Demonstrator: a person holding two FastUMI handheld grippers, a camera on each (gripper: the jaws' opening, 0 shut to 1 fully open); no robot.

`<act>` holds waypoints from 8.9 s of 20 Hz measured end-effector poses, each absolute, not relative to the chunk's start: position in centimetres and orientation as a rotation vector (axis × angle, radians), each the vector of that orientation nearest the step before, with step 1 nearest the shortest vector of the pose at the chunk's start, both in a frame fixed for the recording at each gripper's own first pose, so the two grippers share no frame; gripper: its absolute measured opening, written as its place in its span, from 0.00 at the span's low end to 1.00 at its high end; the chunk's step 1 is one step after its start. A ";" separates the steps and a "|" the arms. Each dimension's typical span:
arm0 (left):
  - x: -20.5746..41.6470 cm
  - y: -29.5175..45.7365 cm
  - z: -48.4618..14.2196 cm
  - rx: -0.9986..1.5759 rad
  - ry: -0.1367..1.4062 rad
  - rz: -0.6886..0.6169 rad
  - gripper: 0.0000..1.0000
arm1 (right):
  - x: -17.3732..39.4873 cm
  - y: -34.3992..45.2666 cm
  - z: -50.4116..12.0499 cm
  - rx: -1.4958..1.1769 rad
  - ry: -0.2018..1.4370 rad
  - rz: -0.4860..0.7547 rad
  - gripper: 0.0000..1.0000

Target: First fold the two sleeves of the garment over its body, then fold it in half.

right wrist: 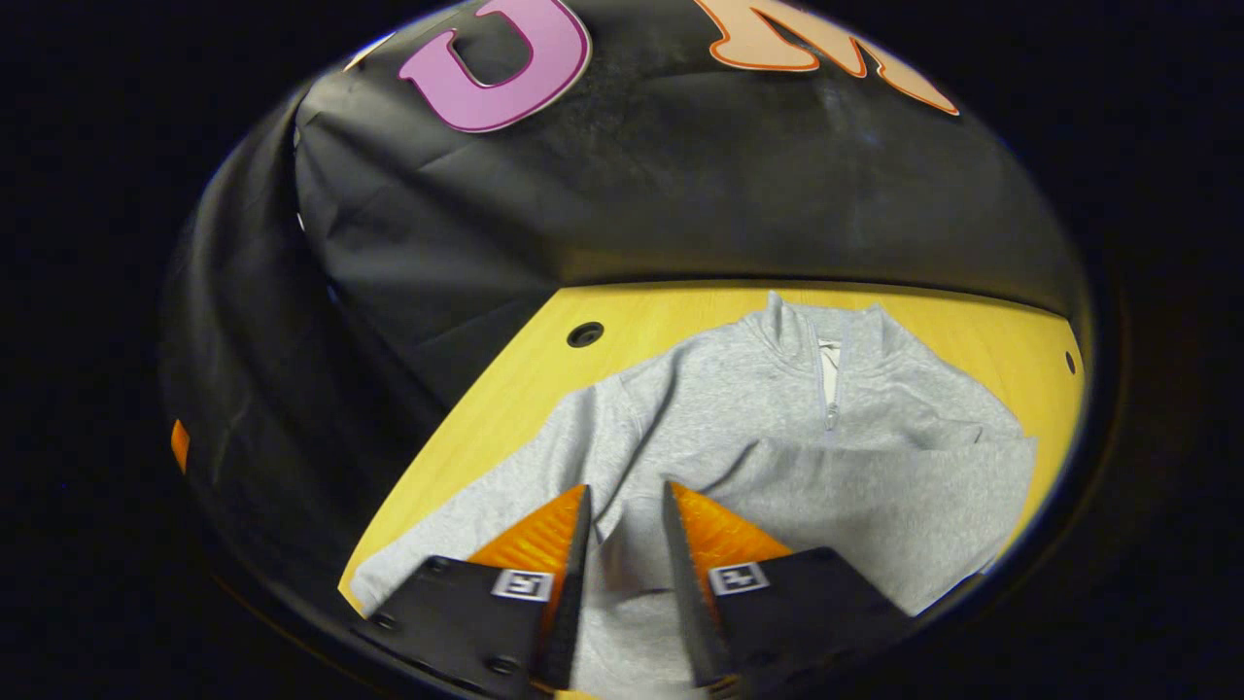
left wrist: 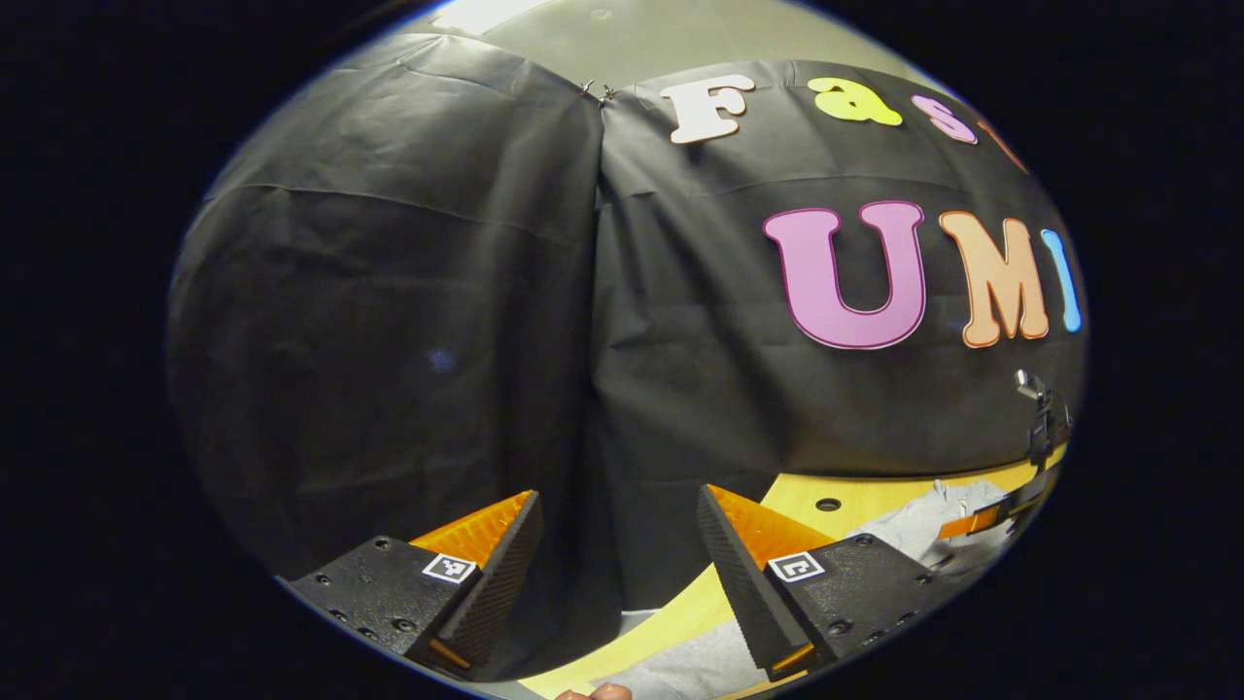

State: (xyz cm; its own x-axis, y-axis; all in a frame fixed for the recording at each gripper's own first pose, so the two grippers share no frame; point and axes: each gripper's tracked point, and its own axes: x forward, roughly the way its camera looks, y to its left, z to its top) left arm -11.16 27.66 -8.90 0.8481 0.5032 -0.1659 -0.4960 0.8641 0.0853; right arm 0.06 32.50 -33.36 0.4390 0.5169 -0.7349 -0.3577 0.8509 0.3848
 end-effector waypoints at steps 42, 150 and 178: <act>-17.2 21.5 -35.6 -0.170 0.888 0.536 0.02 | 0.9 12.2 -23.5 0.133 0.746 0.326 0.98; -12.6 -0.8 -33.8 -0.077 0.942 -0.165 0.83 | -15.3 -0.4 -40.0 -0.054 1.181 0.198 0.98; -11.3 -3.0 -31.1 -0.278 0.999 -0.240 0.00 | -14.1 2.7 -36.0 0.267 1.271 0.294 0.05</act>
State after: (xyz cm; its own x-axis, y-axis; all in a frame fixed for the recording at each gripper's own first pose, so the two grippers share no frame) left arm -11.28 -3.02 -31.15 0.5205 -0.3232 -0.7903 0.0712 0.9388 -0.3371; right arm -14.06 2.66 -35.96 0.2680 0.3606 -0.8934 -0.0682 0.9321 0.3558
